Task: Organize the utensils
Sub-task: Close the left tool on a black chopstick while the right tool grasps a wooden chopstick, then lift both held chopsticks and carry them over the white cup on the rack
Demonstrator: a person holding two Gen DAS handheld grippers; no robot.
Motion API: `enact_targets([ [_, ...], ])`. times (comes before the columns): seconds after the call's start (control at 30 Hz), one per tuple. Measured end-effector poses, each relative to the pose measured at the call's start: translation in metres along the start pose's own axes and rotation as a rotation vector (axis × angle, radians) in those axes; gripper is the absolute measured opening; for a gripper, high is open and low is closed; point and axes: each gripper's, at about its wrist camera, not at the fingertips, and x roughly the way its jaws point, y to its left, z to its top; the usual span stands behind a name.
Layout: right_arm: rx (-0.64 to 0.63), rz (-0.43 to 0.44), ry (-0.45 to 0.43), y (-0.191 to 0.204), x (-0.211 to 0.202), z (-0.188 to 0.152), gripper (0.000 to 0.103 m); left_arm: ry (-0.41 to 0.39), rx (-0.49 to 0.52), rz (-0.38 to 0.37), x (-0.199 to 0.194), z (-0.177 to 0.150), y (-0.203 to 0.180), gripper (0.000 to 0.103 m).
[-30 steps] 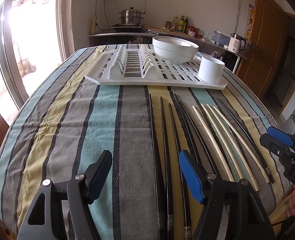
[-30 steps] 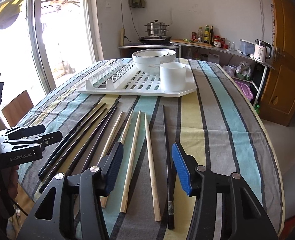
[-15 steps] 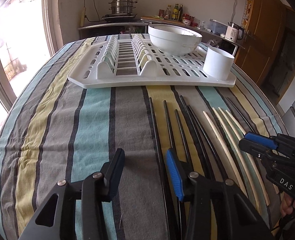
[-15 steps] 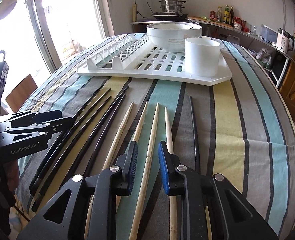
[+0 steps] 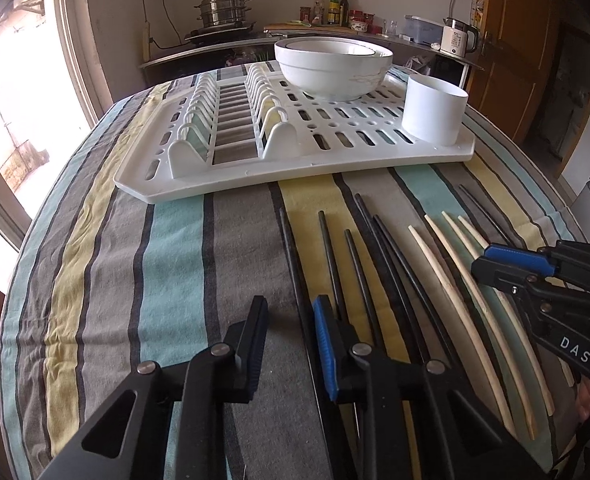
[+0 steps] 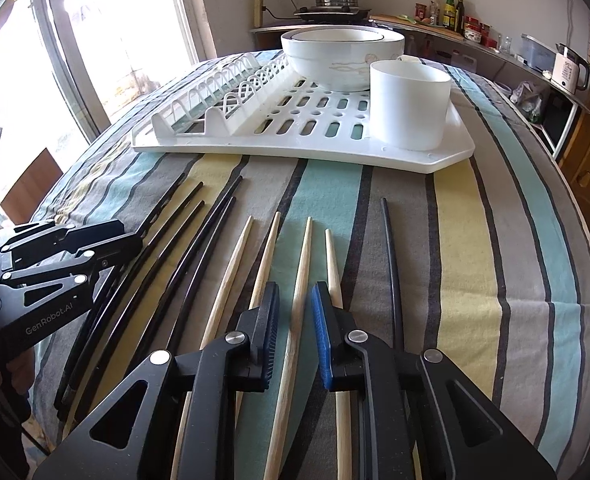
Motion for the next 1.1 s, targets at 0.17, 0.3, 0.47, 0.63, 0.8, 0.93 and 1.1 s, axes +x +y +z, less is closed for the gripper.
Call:
enact_targets([
  [0.17, 0.003, -0.014, 0.021, 0.0, 0.005, 0.009, 0.018, 0.014, 0.025, -0.015, 0.007, 0.009, -0.002, 0.021],
  [0.3, -0.008, -0.021, 0.029, 0.0, 0.007, 0.011, 0.018, 0.008, 0.039, -0.018, 0.009, 0.01, -0.004, 0.014],
  [0.47, 0.0, -0.021, 0.022, -0.003, 0.006, 0.009, 0.007, -0.007, 0.026, -0.033, 0.007, 0.009, -0.002, 0.006],
  [0.63, 0.012, 0.016, 0.006, -0.003, 0.002, 0.009, 0.006, -0.018, 0.002, -0.064, 0.003, 0.007, 0.002, 0.005],
  [0.8, 0.018, 0.042, -0.035, -0.002, -0.01, 0.008, 0.006, -0.074, 0.001, -0.089, -0.017, 0.004, 0.002, 0.005],
  [0.93, 0.023, 0.068, -0.072, -0.001, -0.022, 0.009, 0.006, -0.127, 0.002, -0.112, -0.039, 0.005, 0.001, 0.005],
  [1.1, 0.026, 0.091, -0.122, -0.001, -0.039, 0.011, 0.006, -0.192, -0.006, -0.141, -0.067, 0.009, 0.004, 0.005],
])
